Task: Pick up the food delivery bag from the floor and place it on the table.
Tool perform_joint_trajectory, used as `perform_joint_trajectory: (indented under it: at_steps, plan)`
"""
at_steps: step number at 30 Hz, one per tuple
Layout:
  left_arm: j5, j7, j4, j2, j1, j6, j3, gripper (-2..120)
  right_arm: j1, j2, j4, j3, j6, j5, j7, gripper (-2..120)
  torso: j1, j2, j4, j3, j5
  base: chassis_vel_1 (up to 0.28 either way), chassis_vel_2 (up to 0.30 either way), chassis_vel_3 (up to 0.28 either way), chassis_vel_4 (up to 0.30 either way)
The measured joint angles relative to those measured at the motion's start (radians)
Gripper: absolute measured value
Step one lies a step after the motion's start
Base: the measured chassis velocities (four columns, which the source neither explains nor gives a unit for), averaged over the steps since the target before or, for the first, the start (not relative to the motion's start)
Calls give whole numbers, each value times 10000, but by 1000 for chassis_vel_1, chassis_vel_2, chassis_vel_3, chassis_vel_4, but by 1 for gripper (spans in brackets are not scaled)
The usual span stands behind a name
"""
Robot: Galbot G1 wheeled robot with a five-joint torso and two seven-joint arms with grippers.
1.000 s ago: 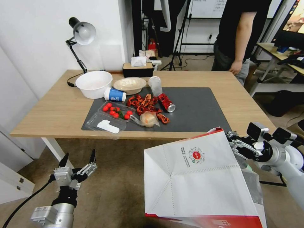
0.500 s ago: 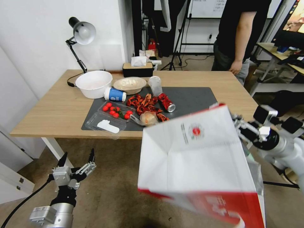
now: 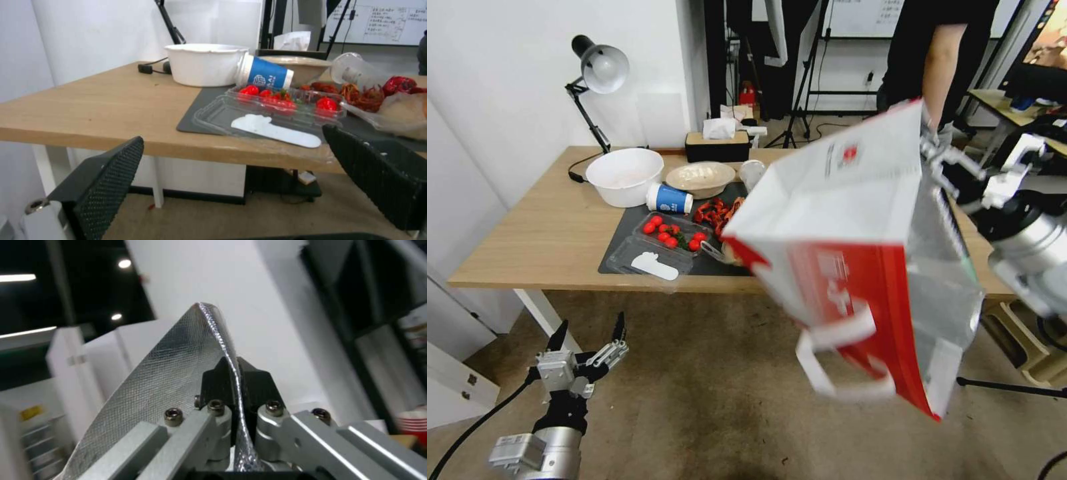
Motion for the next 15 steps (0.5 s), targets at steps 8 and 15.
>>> perform_joint_trajectory:
  at_steps: [8, 15]
  plan:
    - [-4, -4, 164, -30, -12, -73, 20, 100, 1869, -192, -309, -573, 409, 1283, 4100, 0, -7, -11, -2, -6, 2, 0, 0, 0, 0]
    - [10, -6, 250, -54, -35, -100, 26, 100, 3404, 33, -1423, -1211, 755, 2129, 6639, 0, -8, -18, -1, -10, 1, 0, 0, 0, 0]
